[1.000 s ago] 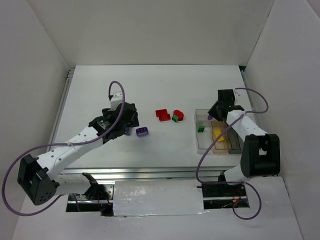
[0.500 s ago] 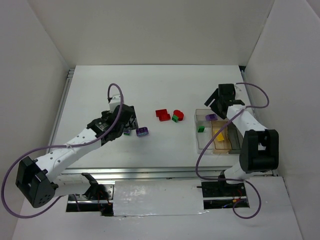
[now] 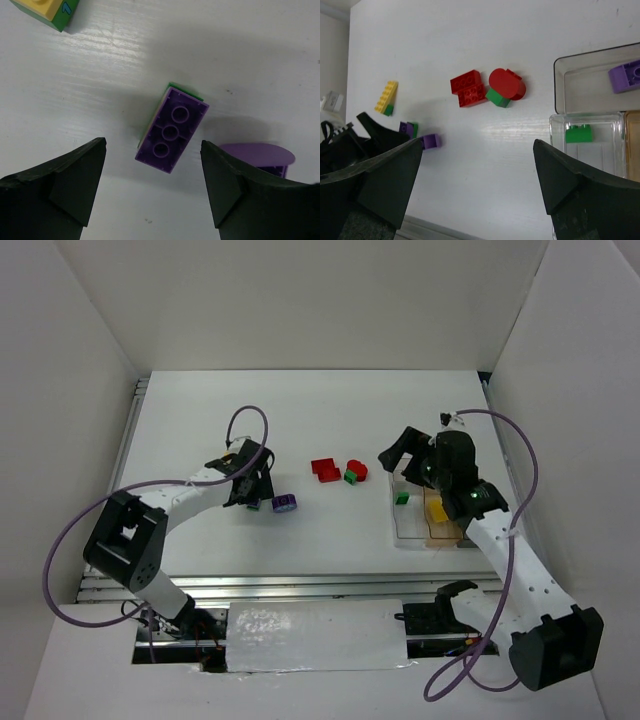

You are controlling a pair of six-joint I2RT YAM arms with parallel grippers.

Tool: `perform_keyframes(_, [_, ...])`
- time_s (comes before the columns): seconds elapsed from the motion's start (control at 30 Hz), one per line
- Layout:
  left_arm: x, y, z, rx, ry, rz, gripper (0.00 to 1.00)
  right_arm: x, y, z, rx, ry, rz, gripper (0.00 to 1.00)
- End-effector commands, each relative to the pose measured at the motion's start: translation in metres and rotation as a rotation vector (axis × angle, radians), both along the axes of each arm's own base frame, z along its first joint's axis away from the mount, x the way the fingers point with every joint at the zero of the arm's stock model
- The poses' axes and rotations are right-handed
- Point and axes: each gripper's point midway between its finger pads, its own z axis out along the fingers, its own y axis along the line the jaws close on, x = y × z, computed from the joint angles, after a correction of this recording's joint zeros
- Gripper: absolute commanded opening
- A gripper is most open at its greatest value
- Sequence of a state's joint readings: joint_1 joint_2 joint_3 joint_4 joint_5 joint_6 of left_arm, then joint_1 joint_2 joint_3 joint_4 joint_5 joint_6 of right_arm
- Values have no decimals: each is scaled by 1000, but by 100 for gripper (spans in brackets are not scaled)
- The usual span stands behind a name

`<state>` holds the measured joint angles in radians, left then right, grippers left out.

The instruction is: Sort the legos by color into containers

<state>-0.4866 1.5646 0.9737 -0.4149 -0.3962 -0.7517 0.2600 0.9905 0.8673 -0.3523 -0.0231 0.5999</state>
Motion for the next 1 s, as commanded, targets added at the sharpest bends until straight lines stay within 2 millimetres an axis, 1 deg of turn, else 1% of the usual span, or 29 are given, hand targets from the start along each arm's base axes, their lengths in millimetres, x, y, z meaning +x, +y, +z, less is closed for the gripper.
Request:
perform_keyframes(0.0, [18,-7,6,-33,-33,-25,88,-14,11,0,16,-13,85,100])
perform_keyframes(0.03, [18,-6,1,-29,-24,-25,87,-17,12,5,22,-29,91,100])
perform_keyframes(0.07, [19,-6,-1,-32,-23,-27,83,-19,13,7,26,-34,96,100])
perform_keyframes(0.2, [19,-4,-13,-26,1,-29,79,-23,15,13,31,-48,119,100])
perform_keyframes(0.23, [20,-3,-14,-26,-2,-25,76,-24,16,13,28,-47,125,100])
perform_keyframes(0.27, [20,-3,-14,-26,-7,-29,69,-25,16,13,25,-47,130,100])
perform_keyframes(0.3, [21,-4,-13,-34,-14,-32,66,-25,16,13,22,-43,129,100])
perform_keyframes(0.4, [24,-3,-17,-38,-9,-31,66,-26,17,13,27,-45,136,99])
perform_keyframes(0.43, [24,-2,-19,-36,0,-29,58,-27,17,15,31,-49,141,100])
perform_keyframes(0.47, [24,-2,-20,-35,4,-35,46,-28,18,16,34,-53,145,100])
perform_keyframes(0.5, [24,-2,-20,-33,7,-31,32,-28,18,17,38,-56,144,100])
perform_keyframes(0.53, [24,-1,-20,-34,9,-20,4,-29,19,17,44,-60,151,100])
perform_keyframes(0.57, [22,0,-18,-31,12,-16,0,-30,21,16,49,-60,159,100])
perform_keyframes(0.63, [20,2,-9,-41,-14,-9,0,-32,28,16,70,-66,196,100])
perform_keyframes(0.67, [19,2,-1,-50,-39,-12,0,-32,31,13,77,-61,211,100])
perform_keyframes(0.73, [19,5,8,-46,-61,-7,0,-33,35,9,91,-48,233,100])
perform_keyframes(0.77, [19,7,16,-51,-78,-6,0,-35,40,7,104,-37,260,100])
perform_keyframes(0.83, [15,9,22,-51,-84,-3,0,-36,44,5,120,-36,278,99])
perform_keyframes(0.87, [13,9,31,-64,-105,-6,0,-36,46,6,130,-43,290,100])
perform_keyframes(0.9, [11,8,35,-75,-117,-9,0,-37,47,6,134,-41,293,100])
perform_keyframes(0.93, [10,7,48,-94,-147,-17,0,-38,48,6,137,-40,298,100])
perform_keyframes(0.97, [8,8,51,-102,-157,-19,0,-38,49,7,143,-45,305,100])
